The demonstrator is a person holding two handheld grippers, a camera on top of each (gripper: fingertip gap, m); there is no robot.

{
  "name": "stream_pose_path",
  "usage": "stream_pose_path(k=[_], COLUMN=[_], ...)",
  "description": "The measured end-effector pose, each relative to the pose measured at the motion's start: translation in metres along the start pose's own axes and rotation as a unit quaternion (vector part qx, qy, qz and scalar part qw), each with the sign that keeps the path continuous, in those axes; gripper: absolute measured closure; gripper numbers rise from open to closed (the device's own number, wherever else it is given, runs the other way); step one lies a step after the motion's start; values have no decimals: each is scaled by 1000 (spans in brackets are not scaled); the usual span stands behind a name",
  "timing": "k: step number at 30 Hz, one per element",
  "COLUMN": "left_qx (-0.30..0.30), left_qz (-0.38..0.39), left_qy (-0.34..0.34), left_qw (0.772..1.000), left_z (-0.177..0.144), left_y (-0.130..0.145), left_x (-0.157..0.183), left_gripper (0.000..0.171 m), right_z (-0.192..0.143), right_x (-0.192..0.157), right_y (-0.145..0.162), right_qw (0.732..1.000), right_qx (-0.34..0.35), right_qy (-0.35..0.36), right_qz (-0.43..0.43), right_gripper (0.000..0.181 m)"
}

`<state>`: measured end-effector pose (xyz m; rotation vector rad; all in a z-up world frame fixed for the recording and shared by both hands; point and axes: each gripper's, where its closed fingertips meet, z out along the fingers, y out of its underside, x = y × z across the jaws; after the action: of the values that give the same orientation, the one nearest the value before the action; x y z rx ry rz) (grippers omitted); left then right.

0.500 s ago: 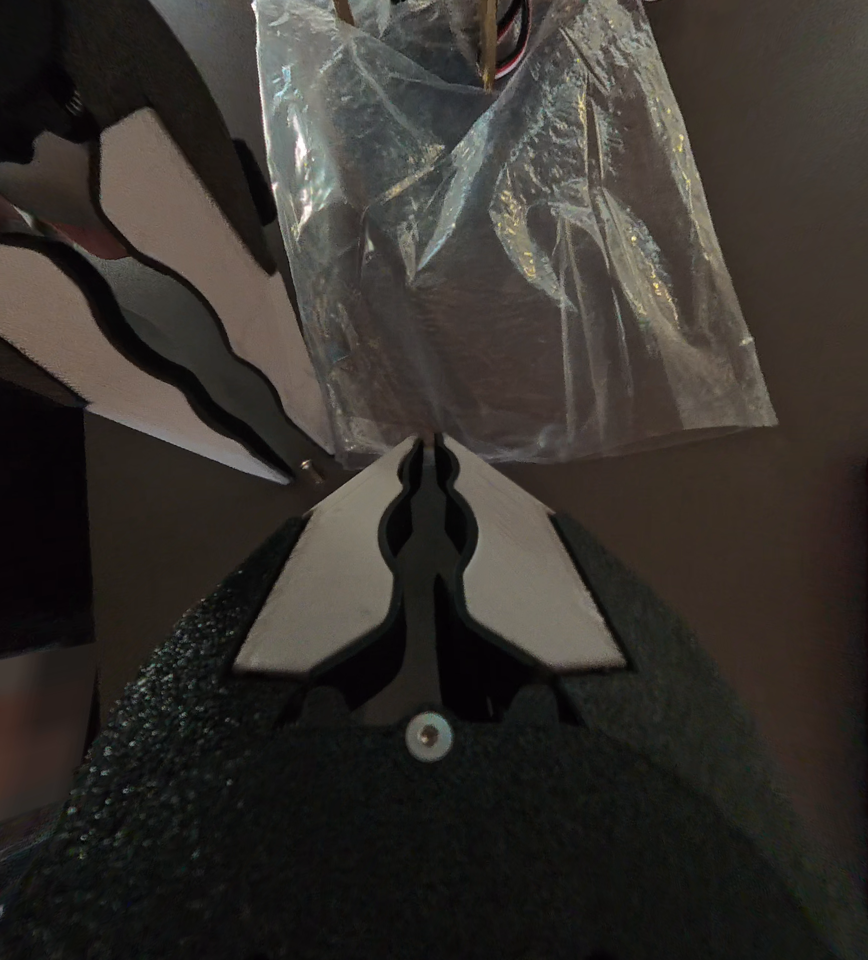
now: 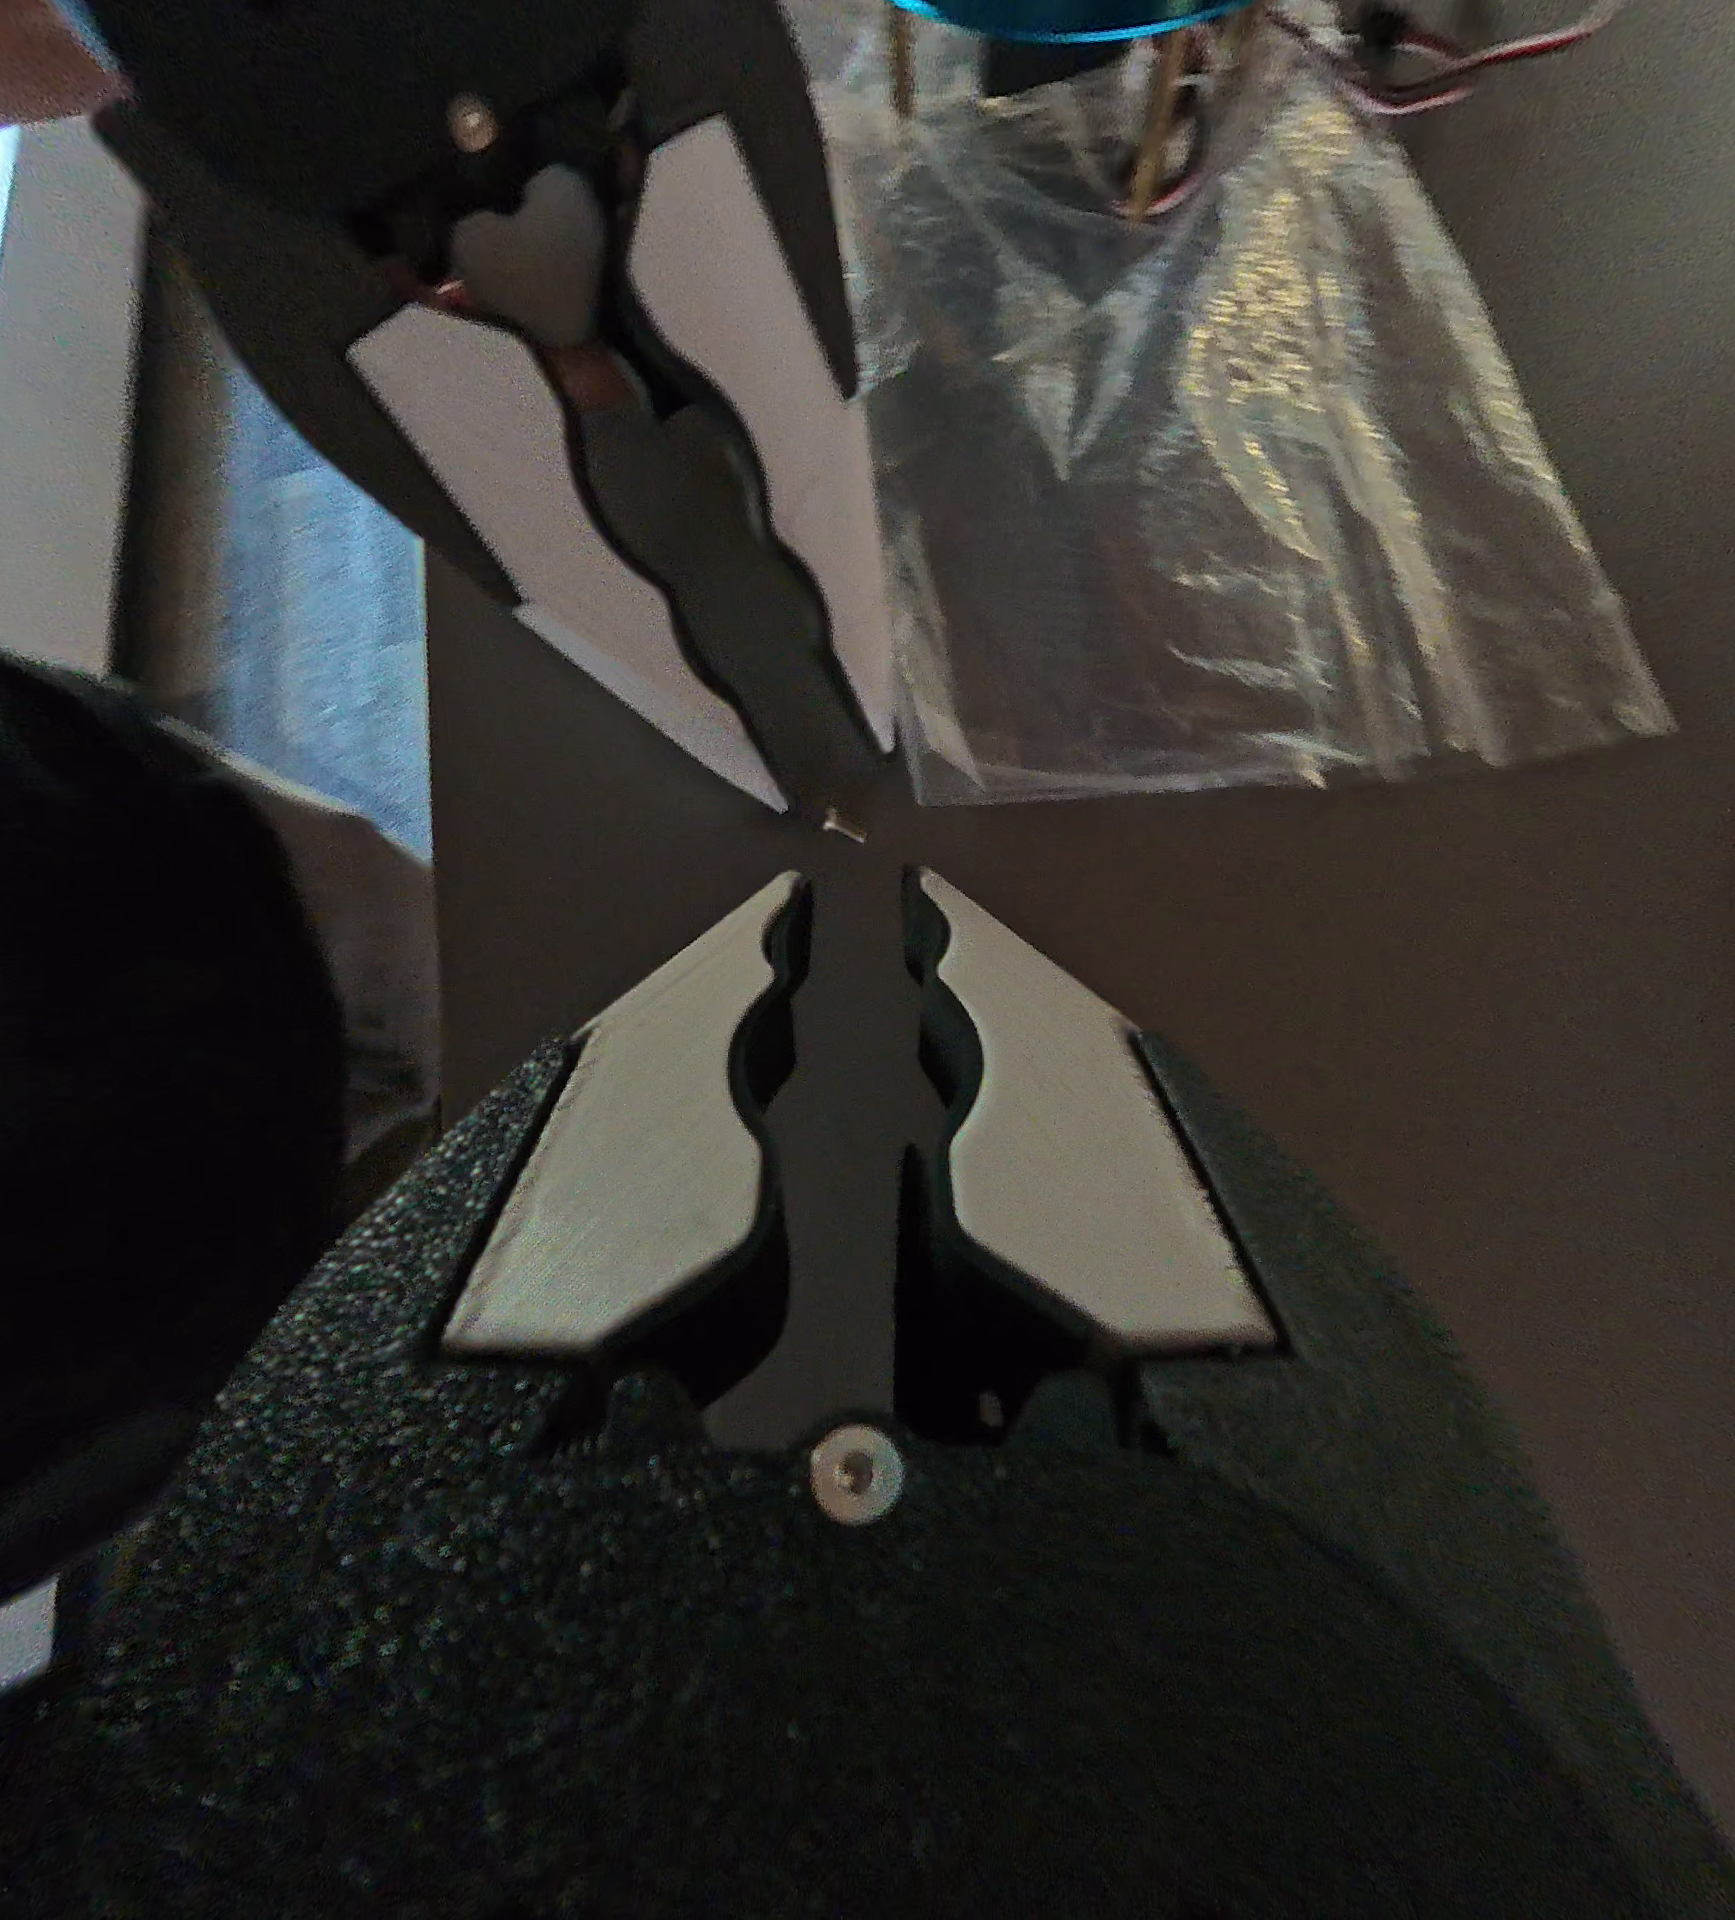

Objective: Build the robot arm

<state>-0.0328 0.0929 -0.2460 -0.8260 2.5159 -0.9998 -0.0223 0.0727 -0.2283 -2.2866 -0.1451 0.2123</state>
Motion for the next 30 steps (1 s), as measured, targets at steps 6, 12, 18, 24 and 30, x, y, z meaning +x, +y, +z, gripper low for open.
stream_pose_path(k=[6,12,18,24,30], left_qx=[25,112,122,92,67], left_qz=[-66,-130,-138,-127,-94], left_qy=[-6,4,-27,-10,8], left_qw=[998,985,983,988,993], left_z=[-30,-60,-76,-67,-45], left_y=[13,16,18,11,2], left_x=[-6,4,-3,-7,1], left_gripper=[151,151,151,150,150], right_z=[17,25,30,28,29], right_x=[-6,-8,-6,-5,-5], right_y=[-2,-2,0,2,1], right_qw=[992,977,972,977,980], right_qx=[-12,-27,-43,-38,-40], right_qy=[-87,-119,-129,-150,-132], right_qz=[-88,-174,-191,-145,-141], right_gripper=[164,167,169,171,179])
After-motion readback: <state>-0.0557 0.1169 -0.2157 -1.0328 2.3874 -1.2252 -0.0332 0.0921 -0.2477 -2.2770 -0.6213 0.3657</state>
